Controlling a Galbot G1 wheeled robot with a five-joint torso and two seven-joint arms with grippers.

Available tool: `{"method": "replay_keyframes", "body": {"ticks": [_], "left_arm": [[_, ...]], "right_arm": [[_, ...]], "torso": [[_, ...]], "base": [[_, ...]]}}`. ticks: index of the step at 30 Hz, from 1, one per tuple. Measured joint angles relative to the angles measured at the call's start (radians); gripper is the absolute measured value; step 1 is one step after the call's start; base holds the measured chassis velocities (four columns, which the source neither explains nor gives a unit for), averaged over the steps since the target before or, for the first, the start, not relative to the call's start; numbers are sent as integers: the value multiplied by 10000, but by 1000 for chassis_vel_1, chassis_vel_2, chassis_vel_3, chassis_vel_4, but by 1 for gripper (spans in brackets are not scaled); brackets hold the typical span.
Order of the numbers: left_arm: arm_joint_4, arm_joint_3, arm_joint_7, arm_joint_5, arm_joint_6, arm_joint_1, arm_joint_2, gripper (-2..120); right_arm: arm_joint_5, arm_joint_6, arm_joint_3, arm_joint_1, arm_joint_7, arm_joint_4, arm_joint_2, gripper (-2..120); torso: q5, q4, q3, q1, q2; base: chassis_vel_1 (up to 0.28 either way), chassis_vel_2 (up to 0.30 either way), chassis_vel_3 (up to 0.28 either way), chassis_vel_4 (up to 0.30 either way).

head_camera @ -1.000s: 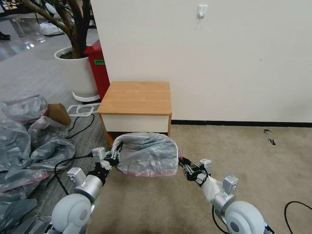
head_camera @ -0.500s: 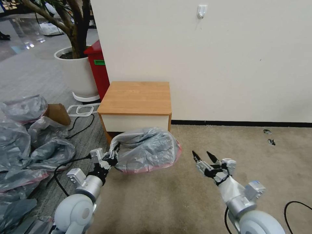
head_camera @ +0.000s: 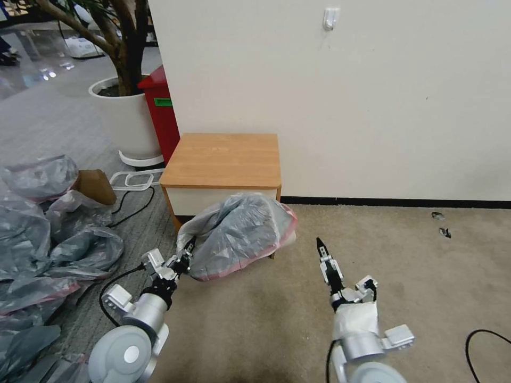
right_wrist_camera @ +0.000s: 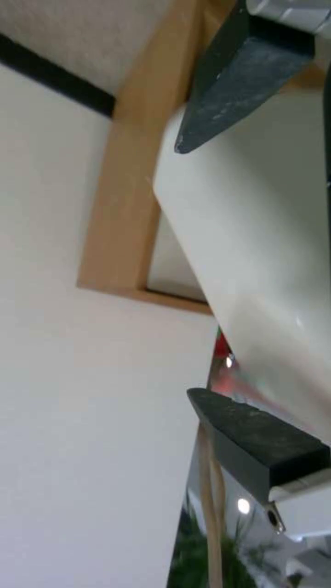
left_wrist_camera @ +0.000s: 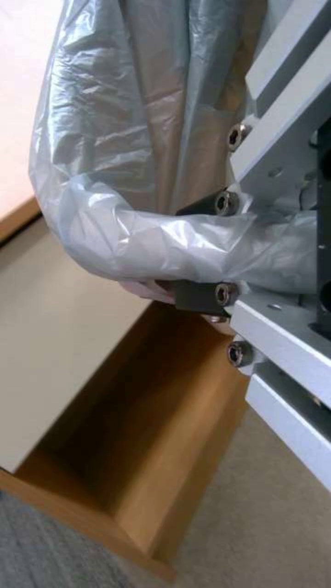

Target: Pick up the garbage bag from the table and place it over the trash can.

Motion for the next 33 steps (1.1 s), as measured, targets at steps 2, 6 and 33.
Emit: {"method": "replay_keyframes", "body": {"ticks": [2, 6, 33], "left_arm": [[35, -22, 0, -6, 4, 14, 14, 4], [89, -42, 0, 16, 23, 14, 15, 4], [247, 293, 0, 429, 26, 73, -85, 4]], "right_arm": [[-126, 85, -204, -3, -311, -146, 83, 97], [-737, 213, -587, -14, -907, -258, 125, 95], [-2078, 145, -1372, 209, -1268, 99, -117, 39]], "torso": [[-1, 0, 0, 0, 0], [0, 0, 0, 0, 0], [2, -1, 0, 0, 0]], "base": [[0, 0, 0, 0], [0, 0, 0, 0], [0, 0, 0, 0]]}}
